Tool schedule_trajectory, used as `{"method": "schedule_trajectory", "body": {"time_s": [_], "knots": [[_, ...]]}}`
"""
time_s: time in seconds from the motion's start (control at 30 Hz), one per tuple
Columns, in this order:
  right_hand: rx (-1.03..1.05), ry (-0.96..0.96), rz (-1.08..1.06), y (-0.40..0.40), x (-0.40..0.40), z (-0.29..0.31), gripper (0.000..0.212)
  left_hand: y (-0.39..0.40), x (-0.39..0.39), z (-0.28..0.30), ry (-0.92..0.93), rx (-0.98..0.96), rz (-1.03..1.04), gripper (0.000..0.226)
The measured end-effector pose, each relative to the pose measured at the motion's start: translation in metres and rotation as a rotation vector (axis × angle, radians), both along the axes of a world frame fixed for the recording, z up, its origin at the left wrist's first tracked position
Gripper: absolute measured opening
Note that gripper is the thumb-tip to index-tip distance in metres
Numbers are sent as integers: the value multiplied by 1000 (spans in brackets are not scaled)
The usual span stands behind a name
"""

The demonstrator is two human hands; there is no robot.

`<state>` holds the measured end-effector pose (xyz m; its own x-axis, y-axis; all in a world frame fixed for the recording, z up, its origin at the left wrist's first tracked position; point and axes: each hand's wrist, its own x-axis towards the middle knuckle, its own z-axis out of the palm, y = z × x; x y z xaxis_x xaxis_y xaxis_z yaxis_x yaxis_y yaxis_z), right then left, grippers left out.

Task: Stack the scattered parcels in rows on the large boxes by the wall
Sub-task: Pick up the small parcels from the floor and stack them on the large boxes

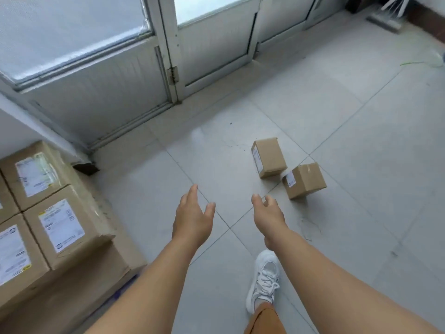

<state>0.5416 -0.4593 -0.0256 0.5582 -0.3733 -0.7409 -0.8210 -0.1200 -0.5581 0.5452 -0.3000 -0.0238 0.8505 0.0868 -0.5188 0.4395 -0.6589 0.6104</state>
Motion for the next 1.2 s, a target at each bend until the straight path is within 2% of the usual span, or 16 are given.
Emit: {"method": "schedule_trajectory", "body": {"time_s": [0.27,0.4,0.6,0.77,0.97,1.1,1.2], "knots": [[-15,10,-129,-133,43,-31,71,-132,73,-19,90,4,-140,72],[-53,35,-64,-191,71,-50,79,-187,114,-34,121,28,-181,76],[-93,43,59,-256,119,-98,93,-246,178,-83,70,121,-319,82],[-180,118,149,-283,146,-160,102,-274,220,-150,9,317,-638,86],[-503,293,508,-302,171,-245,117,-284,262,-240,-177,784,-1228,92],[-592,302,592,-312,185,-289,117,-291,285,-290,-195,899,-1380,89],[-734,194,612,-316,189,-309,108,-303,297,-314,-191,936,-1470,85]]}}
